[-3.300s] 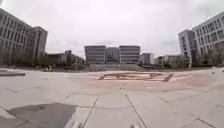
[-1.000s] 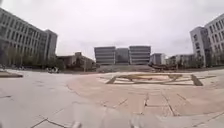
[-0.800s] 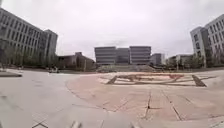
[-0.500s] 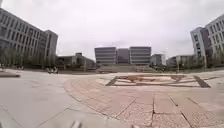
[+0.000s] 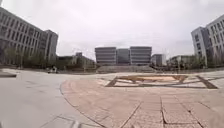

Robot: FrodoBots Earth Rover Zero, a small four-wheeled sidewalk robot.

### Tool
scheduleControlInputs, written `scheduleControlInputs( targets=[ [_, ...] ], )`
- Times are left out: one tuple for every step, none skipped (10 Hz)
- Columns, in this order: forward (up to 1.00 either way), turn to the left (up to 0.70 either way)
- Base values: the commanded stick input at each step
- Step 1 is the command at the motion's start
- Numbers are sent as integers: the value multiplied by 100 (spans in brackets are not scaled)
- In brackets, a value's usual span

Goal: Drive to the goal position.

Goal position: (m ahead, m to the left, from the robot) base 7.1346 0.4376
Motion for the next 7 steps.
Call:
scheduleControlInputs(
  targets=[
    [70, 0],
    [70, 0],
    [70, 0],
    [70, 0],
    [70, 0],
    [70, 0],
    [70, 0]
  ],
)
